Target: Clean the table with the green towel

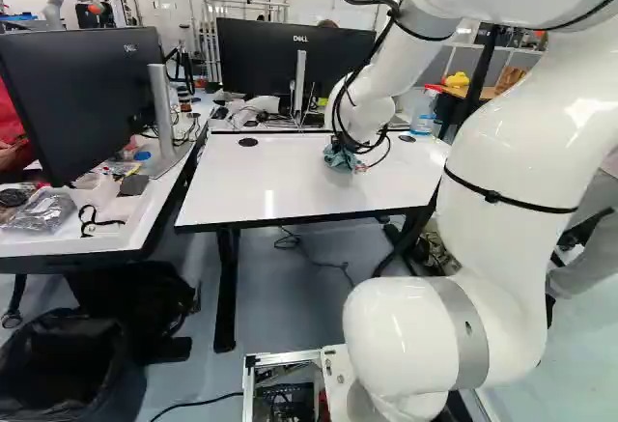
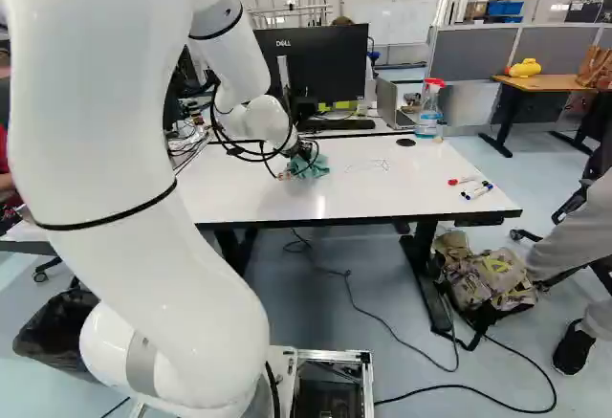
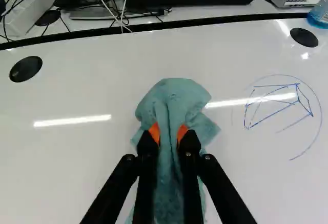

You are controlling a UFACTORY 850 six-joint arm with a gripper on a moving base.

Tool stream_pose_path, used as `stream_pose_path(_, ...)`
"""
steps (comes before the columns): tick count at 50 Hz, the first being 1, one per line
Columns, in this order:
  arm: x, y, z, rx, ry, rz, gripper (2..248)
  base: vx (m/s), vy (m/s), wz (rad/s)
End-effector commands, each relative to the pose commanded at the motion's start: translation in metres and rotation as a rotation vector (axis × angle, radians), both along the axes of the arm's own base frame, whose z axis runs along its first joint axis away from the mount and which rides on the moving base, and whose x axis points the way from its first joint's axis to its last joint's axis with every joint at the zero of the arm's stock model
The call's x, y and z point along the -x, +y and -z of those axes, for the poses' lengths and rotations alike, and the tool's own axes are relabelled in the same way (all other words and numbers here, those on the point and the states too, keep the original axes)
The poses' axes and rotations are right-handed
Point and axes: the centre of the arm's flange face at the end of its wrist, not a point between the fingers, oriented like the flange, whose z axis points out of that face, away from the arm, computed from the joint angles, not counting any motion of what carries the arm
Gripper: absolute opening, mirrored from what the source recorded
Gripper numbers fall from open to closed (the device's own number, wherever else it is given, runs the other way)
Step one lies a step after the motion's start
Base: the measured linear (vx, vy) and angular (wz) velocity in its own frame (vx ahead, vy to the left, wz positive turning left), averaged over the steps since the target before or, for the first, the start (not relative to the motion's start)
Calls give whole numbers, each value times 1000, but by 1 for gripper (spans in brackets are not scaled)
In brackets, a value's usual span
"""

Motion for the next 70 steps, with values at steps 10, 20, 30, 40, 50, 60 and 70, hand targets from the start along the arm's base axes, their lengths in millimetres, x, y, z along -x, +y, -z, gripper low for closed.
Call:
stream_pose_path(10,0,-1,-1,0,-3,2,55,0,0,0)
stream_pose_path(20,-2,-13,-11,2,-23,27,55,0,0,0)
stream_pose_path(30,1,-29,-22,5,-47,58,55,0,0,0)
stream_pose_path(40,5,-44,-33,9,-68,91,55,0,0,0)
stream_pose_path(50,9,-60,-33,10,-67,124,55,0,0,0)
stream_pose_path(60,12,-76,-33,11,-67,157,55,0,0,0)
stream_pose_path(70,15,-92,-33,12,-67,190,55,0,0,0)
